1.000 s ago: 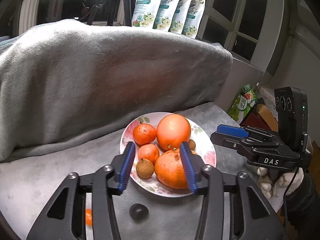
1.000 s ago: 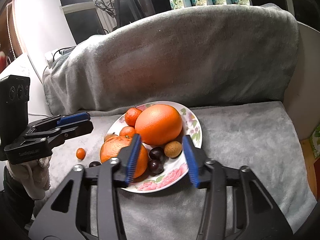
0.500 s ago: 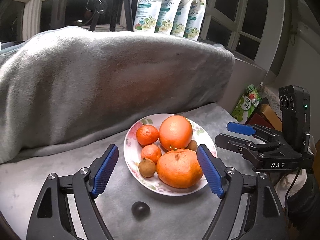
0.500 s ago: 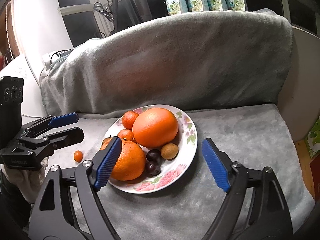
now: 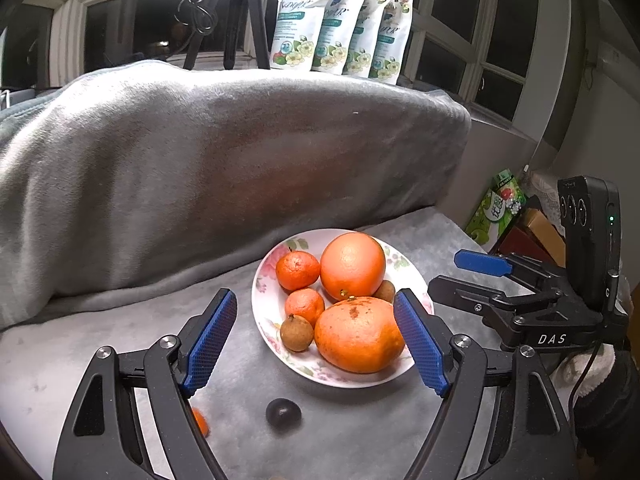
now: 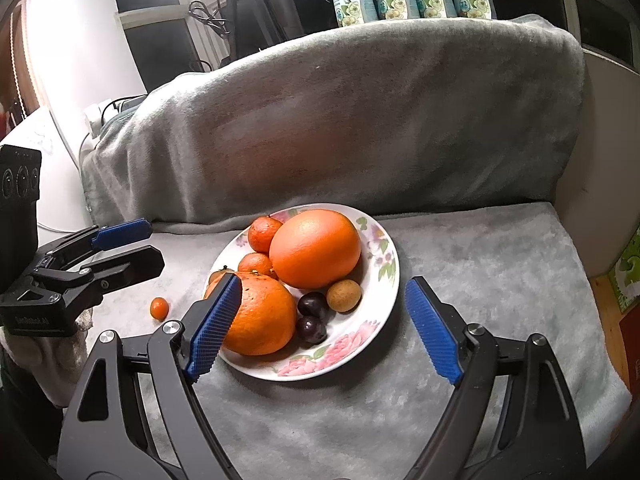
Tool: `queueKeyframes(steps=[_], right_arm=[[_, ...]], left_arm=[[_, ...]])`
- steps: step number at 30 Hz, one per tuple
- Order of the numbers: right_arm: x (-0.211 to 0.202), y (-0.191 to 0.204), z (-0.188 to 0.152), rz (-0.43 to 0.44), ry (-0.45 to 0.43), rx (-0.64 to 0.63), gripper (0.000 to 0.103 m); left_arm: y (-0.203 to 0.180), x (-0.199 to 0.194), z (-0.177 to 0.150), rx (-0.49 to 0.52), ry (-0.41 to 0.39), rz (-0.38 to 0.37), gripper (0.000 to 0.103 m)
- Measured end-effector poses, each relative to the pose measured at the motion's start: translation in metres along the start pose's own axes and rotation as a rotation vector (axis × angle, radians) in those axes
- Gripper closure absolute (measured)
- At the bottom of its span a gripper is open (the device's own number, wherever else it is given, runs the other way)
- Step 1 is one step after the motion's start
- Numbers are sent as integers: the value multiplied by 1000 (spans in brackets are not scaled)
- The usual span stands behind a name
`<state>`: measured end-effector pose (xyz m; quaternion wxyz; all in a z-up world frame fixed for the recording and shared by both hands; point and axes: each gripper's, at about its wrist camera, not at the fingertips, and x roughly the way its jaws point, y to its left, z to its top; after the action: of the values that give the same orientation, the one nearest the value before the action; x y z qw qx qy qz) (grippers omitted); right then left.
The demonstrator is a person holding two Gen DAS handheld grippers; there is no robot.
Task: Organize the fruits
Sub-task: 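Move both tools back toward the last small mandarin and dark fruit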
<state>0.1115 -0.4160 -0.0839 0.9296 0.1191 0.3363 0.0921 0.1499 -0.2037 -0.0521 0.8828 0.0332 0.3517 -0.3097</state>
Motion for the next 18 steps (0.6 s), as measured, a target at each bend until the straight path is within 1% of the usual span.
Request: queueKeyframes(steps=[12,18], right_arm=[[-10,9,0,0,-17,-11,17],[-17,17,-2,2,-34,-22,17]], left_arm=[[-1,-14,-2,7,-21,8,22],[0,-25,-4,10,-44,16,22]])
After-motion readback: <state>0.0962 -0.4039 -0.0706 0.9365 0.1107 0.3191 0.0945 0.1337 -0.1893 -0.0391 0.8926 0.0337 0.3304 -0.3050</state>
